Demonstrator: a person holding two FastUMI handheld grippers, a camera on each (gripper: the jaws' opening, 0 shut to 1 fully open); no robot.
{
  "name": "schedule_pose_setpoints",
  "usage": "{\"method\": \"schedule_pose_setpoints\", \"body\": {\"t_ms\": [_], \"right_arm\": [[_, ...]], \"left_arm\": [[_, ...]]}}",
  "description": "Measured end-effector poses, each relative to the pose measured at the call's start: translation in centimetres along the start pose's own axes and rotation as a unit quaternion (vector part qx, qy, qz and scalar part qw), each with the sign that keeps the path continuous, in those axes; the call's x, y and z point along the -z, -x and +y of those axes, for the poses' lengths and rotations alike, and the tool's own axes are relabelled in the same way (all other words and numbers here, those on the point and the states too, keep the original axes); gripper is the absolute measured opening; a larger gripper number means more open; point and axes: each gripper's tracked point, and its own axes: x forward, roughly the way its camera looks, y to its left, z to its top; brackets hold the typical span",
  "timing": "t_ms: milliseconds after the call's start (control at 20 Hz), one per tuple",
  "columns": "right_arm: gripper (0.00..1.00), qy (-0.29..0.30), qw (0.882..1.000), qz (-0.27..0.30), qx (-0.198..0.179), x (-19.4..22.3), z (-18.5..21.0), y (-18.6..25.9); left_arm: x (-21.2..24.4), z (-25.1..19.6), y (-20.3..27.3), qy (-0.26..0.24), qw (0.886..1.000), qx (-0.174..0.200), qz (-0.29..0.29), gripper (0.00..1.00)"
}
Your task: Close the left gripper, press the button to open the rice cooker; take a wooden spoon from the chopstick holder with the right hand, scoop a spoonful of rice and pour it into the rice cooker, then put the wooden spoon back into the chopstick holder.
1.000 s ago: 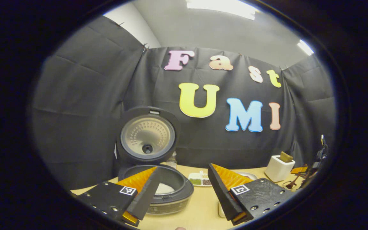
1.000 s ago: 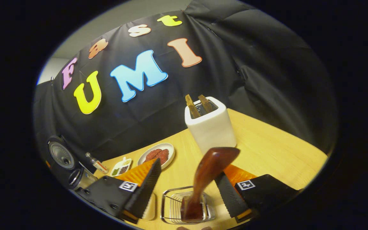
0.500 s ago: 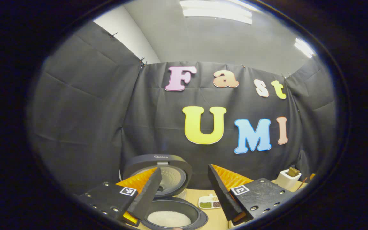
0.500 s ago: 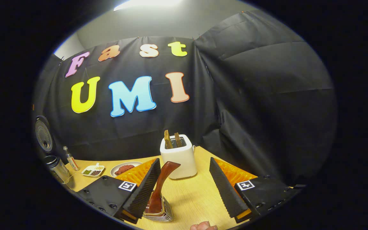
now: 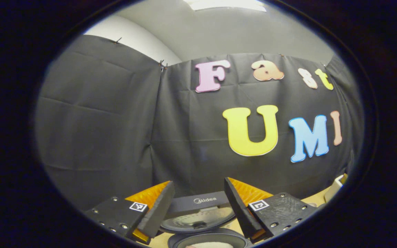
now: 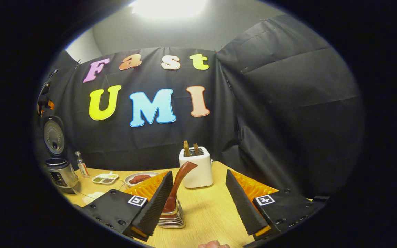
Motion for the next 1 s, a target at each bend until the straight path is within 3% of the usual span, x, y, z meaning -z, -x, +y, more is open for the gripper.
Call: {"method": "schedule_pose_setpoints", "body": {"t_ms": [200, 350, 500, 550, 650, 800, 1000], "right_arm": [[0.98, -0.001, 1.000, -0.012, -0.015, 0.2, 1.0, 0.7], [0.98, 0.010, 0.999, -0.020, -0.023, 0.2, 2.0, 0.6], [0.98, -0.002, 0.999, -0.002, -0.047, 1.3, 3.8, -0.1], [0.93, -0.003, 0.998, -0.001, -0.055, 1.3, 4.4, -0.2], [0.98, 0.006, 0.998, -0.004, -0.067, 1.3, 5.1, -0.8], [0.98, 0.013, 0.997, -0.008, -0.080, 1.3, 6.1, -1.3], [0.98, -0.018, 0.994, 0.005, -0.110, 2.4, 8.2, -1.5]], "left_arm": [[3.0, 0.0, -4.0, -0.018, 0.999, -0.039, 0.018, 0.90], [3.4, 0.0, -4.0, -0.015, 0.998, -0.054, 0.017, 0.94], [3.7, -0.8, -2.7, -0.025, 0.998, -0.047, 0.014, 0.94], [3.8, -1.1, -1.9, -0.024, 0.999, -0.043, 0.011, 0.94], [4.1, -1.5, 0.1, -0.027, 0.999, -0.034, 0.020, 0.96], [5.1, -2.7, 3.2, -0.019, 0.998, -0.022, 0.047, 0.96], [7.9, -4.4, 7.5, -0.009, 0.994, -0.001, 0.109, 0.94]]}}
